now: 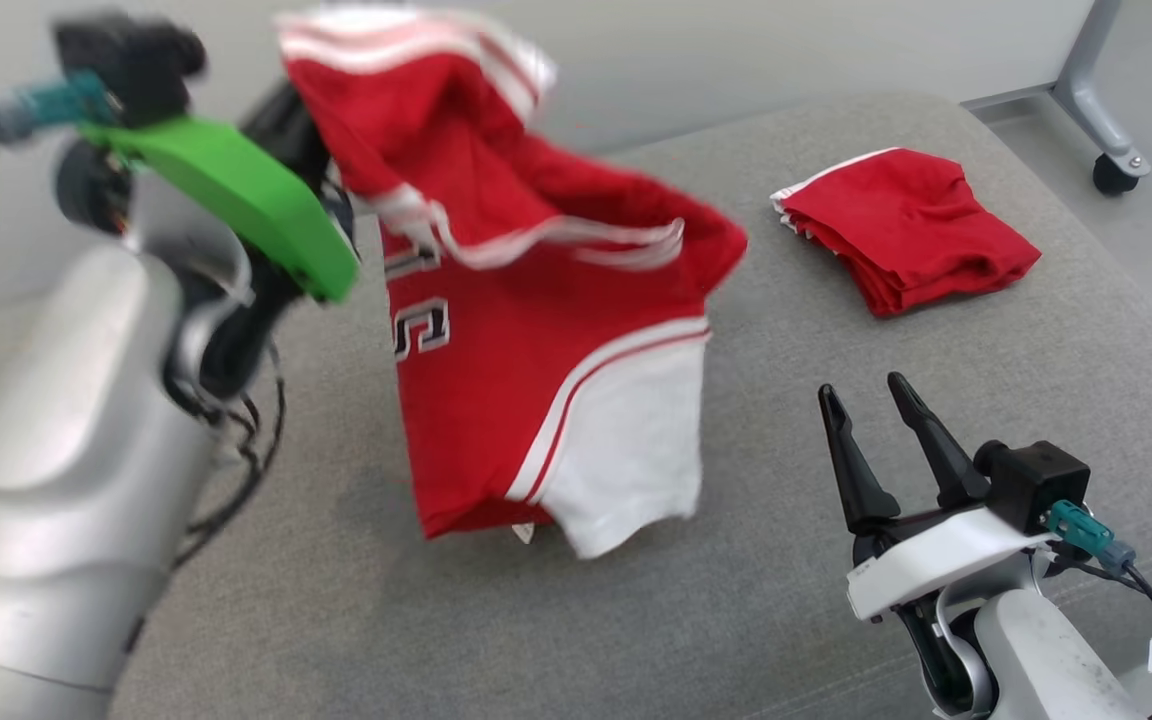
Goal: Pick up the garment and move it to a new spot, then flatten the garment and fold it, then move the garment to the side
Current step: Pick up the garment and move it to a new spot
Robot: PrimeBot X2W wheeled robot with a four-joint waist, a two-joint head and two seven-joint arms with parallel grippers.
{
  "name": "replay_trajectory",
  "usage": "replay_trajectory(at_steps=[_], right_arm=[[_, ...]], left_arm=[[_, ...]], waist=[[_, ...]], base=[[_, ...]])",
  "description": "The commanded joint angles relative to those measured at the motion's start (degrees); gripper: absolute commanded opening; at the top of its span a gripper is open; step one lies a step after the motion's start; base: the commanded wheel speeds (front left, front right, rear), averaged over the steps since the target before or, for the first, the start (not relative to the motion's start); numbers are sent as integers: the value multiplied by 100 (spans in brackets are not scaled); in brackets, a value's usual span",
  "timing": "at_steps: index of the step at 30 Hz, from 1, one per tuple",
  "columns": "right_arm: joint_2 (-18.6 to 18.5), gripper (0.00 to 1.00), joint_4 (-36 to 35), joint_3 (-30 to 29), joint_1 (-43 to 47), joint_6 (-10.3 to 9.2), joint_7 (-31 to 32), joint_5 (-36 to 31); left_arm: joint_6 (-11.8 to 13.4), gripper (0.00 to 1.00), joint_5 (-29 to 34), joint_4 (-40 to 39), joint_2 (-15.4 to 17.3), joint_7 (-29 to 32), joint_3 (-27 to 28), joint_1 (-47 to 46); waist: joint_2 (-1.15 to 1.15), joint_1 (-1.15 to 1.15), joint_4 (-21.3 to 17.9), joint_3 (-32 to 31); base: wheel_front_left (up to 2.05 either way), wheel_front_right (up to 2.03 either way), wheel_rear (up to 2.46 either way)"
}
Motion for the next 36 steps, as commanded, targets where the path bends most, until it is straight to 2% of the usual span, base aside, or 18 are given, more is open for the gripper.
replay_trajectory(at_steps=[1,4,5,6,11,14,19,25,27,30,33,36], right_arm=[[12,100,-8,2,36,-8,-17,4],[28,100,29,52,-26,-8,-17,-1],[33,100,42,74,-42,-7,-17,0],[36,100,63,112,-71,-8,-17,1],[21,100,132,232,-126,-8,-17,43],[-38,100,173,249,-80,-8,-17,66],[-72,100,202,270,-46,-8,-17,80],[-121,100,164,228,22,-7,-17,72],[-146,100,147,213,61,-8,-17,71],[-180,100,117,169,109,-7,-17,68],[-200,100,72,124,164,-8,-17,54],[-202,100,41,121,219,-8,-17,44]], left_arm=[[-7,0,63,146,-82,-183,-67,187],[-54,0,127,825,-386,-679,-238,588],[-67,24,185,1064,-476,-840,-317,676],[-91,100,277,1379,-570,-1024,-448,781],[-157,100,440,2479,-907,-1569,-1004,1021],[-164,100,347,2639,-972,-1812,-1148,960],[-165,100,243,2476,-718,-2017,-1314,870],[-152,100,316,1950,-181,-2103,-913,1031],[-32,100,438,1627,42,-2095,-627,1213],[350,100,768,992,357,-2097,-142,1612],[665,100,1030,309,555,-2093,322,2174],[935,100,1215,-328,583,-2093,807,2816]], waist=[[0,0,27,85],[0,0,78,137],[0,0,96,140],[0,0,110,144],[0,0,219,149],[0,0,350,146],[0,0,550,84],[0,0,728,2],[0,0,767,-26],[0,0,818,-74],[0,0,866,-111],[0,0,918,-137]], base=[[0,0,0],[0,0,0],[0,0,0],[0,0,0],[0,0,0],[0,0,0],[0,0,0],[0,0,0],[0,0,0],[0,0,0],[0,0,0],[0,0,0]])
